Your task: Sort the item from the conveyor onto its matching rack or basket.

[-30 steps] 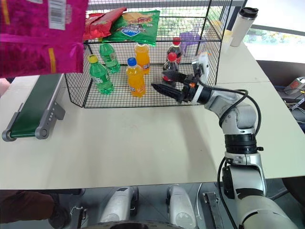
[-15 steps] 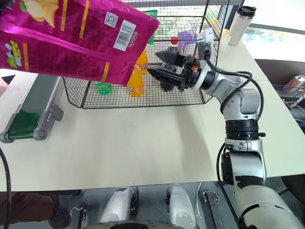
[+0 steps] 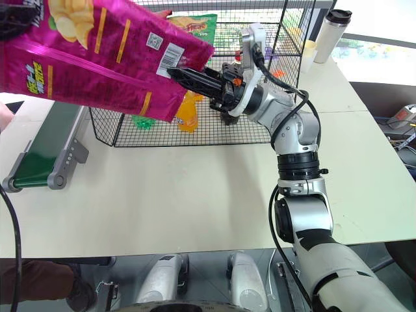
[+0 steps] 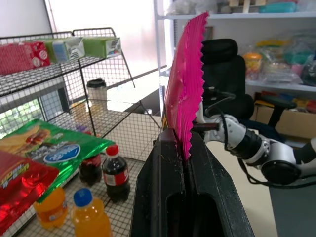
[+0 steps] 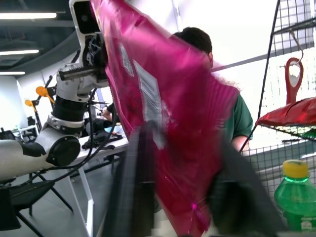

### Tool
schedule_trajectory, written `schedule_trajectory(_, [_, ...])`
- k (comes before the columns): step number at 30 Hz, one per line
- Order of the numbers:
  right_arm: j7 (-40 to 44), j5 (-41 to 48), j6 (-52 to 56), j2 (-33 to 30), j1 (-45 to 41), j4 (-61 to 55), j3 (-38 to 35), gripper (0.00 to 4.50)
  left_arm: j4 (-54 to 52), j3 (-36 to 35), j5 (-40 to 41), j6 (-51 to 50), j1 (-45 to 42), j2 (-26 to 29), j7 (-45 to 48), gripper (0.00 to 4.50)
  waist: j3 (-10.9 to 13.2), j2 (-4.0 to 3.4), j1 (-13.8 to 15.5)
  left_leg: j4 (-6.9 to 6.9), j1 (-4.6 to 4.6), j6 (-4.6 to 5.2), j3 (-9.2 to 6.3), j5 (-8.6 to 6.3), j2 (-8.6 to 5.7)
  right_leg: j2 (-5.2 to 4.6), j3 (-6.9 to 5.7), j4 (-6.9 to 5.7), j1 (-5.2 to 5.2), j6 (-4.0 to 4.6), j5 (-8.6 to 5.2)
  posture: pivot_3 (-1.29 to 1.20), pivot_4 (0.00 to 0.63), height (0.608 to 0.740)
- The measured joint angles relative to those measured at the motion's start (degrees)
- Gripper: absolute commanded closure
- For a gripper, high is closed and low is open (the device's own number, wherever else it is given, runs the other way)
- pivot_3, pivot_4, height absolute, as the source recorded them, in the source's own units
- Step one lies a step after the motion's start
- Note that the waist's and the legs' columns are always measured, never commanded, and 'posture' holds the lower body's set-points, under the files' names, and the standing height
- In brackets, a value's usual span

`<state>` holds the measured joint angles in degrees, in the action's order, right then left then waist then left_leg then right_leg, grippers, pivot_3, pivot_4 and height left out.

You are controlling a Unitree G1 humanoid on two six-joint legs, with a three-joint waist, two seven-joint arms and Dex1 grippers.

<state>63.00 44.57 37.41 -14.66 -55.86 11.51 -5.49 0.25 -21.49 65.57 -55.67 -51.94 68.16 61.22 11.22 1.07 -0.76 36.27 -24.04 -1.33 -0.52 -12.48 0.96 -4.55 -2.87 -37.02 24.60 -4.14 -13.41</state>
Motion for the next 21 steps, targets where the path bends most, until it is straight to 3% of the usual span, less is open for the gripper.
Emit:
schedule_trajectory(5, [-1.78,2.56,3.27,0.07,1.37,-4.73,-0.15,4.43,-0.51,-0.05,-1.66,0.35,1.88,-0.97,-0.06,4.50,0.00,0.00,-0.10,-0.01,0.02,0.00,0.00,0.00,0.00,0.00,0.00,-0.02,0.01,0.00,0.00,0.00,0.150,0.740])
schedule_trajectory(6, [-2.34,3.11,3.77,0.05,1.53,-5.47,-0.34,4.50,-0.48,-0.06,-2.11,0.35,2.23,-0.98,-0.14,3.96,0.00,0.00,-0.10,-0.01,0.02,0.00,0.00,0.00,0.00,0.00,0.00,-0.02,0.01,0.00,0.00,0.00,0.150,0.740])
schedule_trajectory(13, [-5.25,6.06,6.47,-1.40,3.16,-9.68,-1.92,4.50,0.54,-0.31,-3.84,0.55,2.24,-2.84,-2.20,1.34,0.00,0.01,0.09,0.00,0.02,0.00,0.00,0.00,-0.01,-0.02,0.01,-0.02,0.00,0.00,0.00,0.00,0.150,0.740])
schedule_trajectory(18, [-7.57,6.40,7.29,-2.90,4.59,-11.45,-2.17,4.50,0.77,-0.34,-5.89,1.85,2.40,-3.59,-3.55,1.34,0.00,0.00,-0.04,-0.02,0.02,0.00,0.01,0.00,-0.01,-0.01,0.01,-0.01,0.01,0.00,0.00,0.00,0.150,0.740])
schedule_trajectory(21, [-8.91,6.25,7.28,-7.12,6.30,-13.01,-3.22,4.50,2.34,-2.49,-8.11,3.74,4.65,-2.70,-3.84,1.34,0.00,0.00,-0.04,-0.03,0.02,0.00,0.02,0.00,-0.01,-0.02,0.01,0.00,0.02,0.00,0.00,0.00,0.150,0.740])
